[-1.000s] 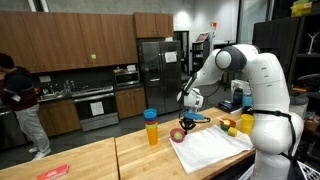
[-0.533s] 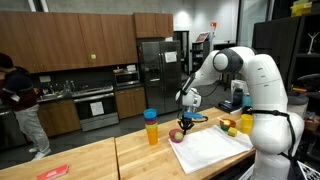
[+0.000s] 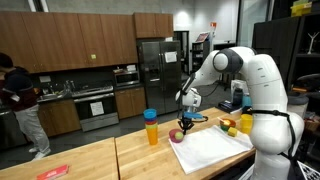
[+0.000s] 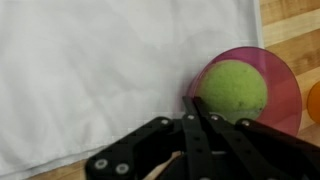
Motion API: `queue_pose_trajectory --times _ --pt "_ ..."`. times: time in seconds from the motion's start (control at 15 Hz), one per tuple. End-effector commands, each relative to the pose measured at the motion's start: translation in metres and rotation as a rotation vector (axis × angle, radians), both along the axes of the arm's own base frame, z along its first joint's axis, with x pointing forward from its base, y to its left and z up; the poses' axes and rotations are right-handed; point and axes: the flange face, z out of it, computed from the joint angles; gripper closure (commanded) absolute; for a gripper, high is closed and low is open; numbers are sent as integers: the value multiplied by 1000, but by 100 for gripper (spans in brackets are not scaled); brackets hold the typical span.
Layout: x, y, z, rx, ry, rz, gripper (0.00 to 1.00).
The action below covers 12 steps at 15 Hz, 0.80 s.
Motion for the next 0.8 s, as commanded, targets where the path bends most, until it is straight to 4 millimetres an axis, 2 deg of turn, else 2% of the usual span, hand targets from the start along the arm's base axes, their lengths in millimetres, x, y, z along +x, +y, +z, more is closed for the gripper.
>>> queue_pose_trajectory --times 0.0,0.07,0.2,0.33,0.47,0.53,0.67,0.73 --pt "-3 -5 5 -6 3 3 71" --pt "-6 -10 11 -16 -3 5 71" --pt "-14 -26 30 -11 -16 23 60" --pt "-26 -44 55 -9 -3 81 47" --pt "-47 -66 79 17 76 204 33" --pt "-20 -49 48 -2 51 129 52" --pt "-35 -67 72 17 73 170 37" --pt "-39 -71 79 21 69 175 33"
